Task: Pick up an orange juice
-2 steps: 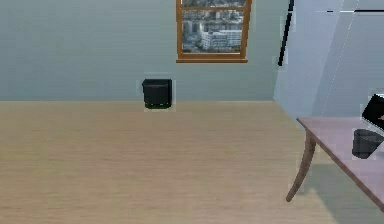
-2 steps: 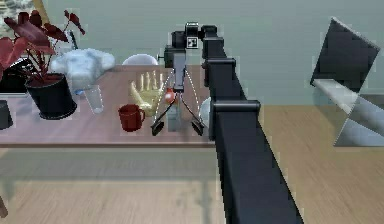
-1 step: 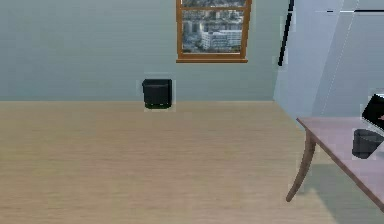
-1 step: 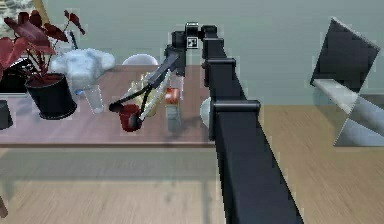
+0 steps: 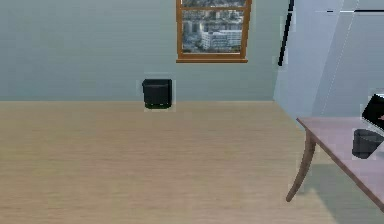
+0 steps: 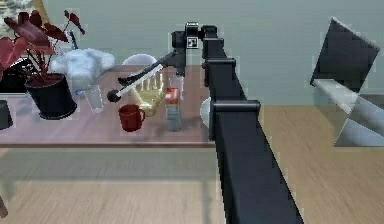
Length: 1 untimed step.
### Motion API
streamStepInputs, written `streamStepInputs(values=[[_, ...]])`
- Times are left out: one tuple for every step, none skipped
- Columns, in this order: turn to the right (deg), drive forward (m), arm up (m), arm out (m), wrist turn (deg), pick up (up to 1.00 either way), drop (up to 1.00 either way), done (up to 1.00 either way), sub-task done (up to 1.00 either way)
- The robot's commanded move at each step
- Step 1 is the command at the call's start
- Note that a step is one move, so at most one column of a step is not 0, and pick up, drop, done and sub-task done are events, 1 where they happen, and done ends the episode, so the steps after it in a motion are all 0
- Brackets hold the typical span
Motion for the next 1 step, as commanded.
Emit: streamStepInputs(values=[[0.0,0.0,0.0,0.0,45.0,0.0,0.0,0.0,0.0]])
